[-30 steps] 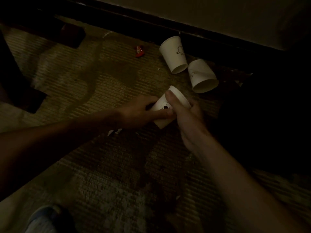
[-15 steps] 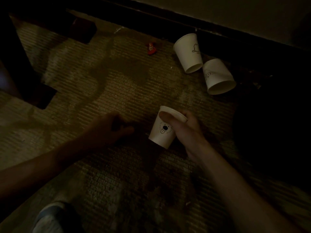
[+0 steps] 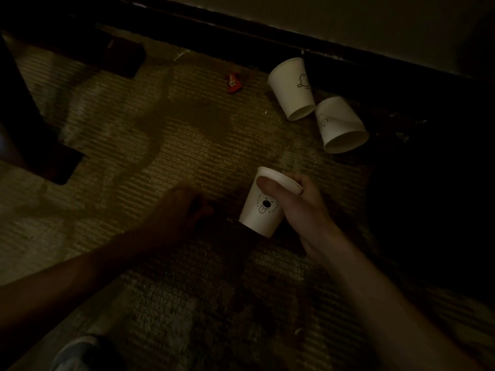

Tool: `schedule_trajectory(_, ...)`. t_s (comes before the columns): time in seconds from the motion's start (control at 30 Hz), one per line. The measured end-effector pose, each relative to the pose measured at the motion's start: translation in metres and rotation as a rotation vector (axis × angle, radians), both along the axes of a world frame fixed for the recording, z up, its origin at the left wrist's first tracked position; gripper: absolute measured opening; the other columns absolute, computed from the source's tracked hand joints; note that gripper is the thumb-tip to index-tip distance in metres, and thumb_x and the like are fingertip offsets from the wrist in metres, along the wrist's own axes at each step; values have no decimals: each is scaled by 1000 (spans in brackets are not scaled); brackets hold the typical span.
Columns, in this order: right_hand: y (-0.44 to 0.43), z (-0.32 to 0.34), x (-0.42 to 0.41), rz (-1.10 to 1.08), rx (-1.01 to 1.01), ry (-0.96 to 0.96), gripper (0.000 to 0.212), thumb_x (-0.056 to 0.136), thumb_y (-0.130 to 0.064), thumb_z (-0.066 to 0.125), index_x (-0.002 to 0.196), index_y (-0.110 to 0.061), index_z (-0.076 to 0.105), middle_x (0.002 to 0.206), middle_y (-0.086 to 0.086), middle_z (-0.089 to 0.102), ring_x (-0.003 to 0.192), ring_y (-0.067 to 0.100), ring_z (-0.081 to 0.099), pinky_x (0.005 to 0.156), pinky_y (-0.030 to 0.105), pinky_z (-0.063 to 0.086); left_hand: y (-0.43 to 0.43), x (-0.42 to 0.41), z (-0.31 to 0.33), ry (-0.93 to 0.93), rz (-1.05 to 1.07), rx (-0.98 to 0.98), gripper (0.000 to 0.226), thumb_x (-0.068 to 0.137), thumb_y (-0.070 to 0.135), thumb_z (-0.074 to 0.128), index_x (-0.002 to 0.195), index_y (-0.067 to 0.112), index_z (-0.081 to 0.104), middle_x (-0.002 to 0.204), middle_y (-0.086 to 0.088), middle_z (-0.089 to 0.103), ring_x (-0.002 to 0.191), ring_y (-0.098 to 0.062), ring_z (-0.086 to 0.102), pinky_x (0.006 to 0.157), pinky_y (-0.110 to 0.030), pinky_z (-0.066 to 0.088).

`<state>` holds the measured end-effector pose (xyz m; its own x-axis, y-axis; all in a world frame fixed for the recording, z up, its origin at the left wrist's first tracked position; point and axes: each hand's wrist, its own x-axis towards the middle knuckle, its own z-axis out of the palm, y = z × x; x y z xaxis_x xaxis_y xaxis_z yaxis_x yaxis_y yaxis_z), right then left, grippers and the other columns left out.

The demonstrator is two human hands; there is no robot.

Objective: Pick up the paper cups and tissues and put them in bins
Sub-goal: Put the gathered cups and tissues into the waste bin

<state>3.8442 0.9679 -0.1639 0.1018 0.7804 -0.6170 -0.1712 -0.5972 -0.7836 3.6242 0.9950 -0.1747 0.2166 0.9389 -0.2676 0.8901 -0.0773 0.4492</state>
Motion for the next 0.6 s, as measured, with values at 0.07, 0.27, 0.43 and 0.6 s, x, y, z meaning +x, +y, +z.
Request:
schedule_trajectory(0.07,3,4,2,-5,17,6,69,58,-54,82,116,-32,52,116,-4,63,97,10,67,68,25,54,13,1,8,-67,64,-90,21,90,23,66,76,34,56,76,16,57,72,7,58,60,-10,35)
schedule_trajectory(0.27,26,19,8,-103,86,7,85,32,-64,77,109,-37,52,119,-3,62,101,12,65,70,25,54,83,31,33,-489,315,-211,19,95,-6,52,89,8,62,69,-3,66,51,-5,60,47,-16,50)
schedule_trajectory(0.43,35,24,18,-171,134,-18,92,34,-63,78,116,-28,55,115,-1,65,94,9,68,65,23,55,156,63,36,-325,228,-149,23,97,1,47,115,1,62,106,-14,65,96,-24,63,73,-26,51)
schedule_trajectory(0.6,26,23,29,-206,120,-19,78,33,-63,77,104,-41,55,111,-7,63,87,4,68,57,18,53,195,91,19,-182,276,-47,37,104,27,40,136,9,39,134,-15,53,121,-33,52,85,-34,38)
